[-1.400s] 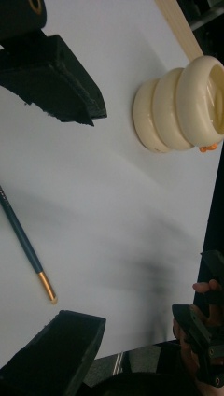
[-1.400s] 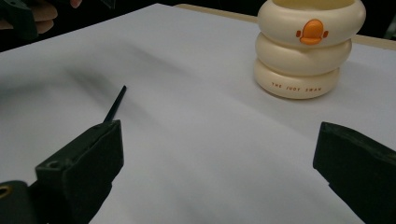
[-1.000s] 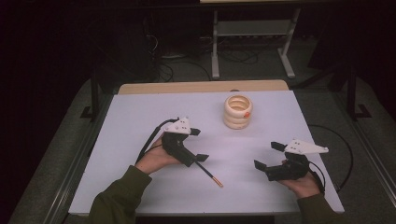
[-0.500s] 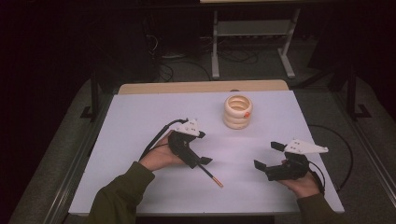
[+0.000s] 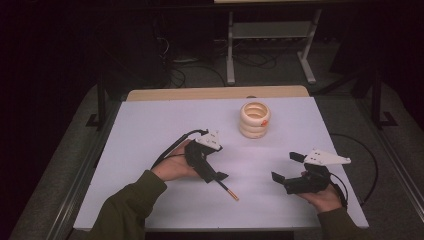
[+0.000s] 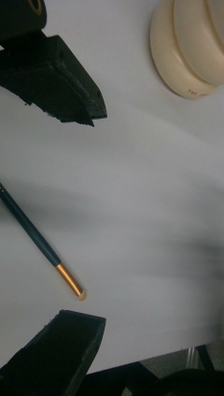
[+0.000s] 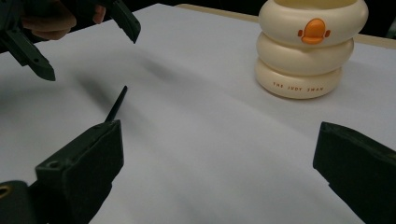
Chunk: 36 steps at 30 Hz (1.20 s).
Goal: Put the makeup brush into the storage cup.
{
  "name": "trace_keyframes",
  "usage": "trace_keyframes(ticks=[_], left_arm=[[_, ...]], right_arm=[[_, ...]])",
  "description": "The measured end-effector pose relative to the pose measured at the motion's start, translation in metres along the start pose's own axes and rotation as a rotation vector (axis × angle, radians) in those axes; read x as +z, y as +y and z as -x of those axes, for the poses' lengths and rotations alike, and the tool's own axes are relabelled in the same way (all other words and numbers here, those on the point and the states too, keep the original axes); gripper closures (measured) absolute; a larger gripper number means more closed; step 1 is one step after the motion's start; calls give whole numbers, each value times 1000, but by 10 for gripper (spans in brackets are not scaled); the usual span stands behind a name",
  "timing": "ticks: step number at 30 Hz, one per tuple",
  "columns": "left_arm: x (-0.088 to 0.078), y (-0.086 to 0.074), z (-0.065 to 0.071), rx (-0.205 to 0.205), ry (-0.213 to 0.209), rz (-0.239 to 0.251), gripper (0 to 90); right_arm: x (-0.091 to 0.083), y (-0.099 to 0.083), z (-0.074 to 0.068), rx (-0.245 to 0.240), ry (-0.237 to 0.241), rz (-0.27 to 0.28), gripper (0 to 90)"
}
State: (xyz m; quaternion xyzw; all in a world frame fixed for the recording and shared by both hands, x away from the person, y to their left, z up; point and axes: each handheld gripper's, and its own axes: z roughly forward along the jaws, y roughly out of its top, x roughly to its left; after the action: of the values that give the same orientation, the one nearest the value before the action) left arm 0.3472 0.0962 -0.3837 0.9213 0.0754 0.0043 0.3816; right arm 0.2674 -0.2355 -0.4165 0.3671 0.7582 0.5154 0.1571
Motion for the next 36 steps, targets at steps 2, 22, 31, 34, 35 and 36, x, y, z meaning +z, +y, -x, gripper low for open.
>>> trace_keyframes(ticks=[2, 22, 31, 34, 35, 36], left_arm=[[1, 0, 0, 1, -7, -18, 20], [14, 9, 3, 77, -73, -151, 85], [21, 9, 3, 106, -100, -205, 134], [23, 11, 3, 116, -113, -225, 143], [23, 12, 3, 118, -114, -234, 145], [23, 12, 2, 119, -112, -239, 145]], right_arm=[[0, 0, 0, 0, 0, 0, 12], [1, 0, 0, -5, 4, -7, 11], [1, 0, 0, -5, 5, -7, 11], [1, 0, 1, -6, 4, -5, 11], [1, 0, 1, -6, 5, -5, 11], [0, 0, 1, -4, 5, -6, 11]])
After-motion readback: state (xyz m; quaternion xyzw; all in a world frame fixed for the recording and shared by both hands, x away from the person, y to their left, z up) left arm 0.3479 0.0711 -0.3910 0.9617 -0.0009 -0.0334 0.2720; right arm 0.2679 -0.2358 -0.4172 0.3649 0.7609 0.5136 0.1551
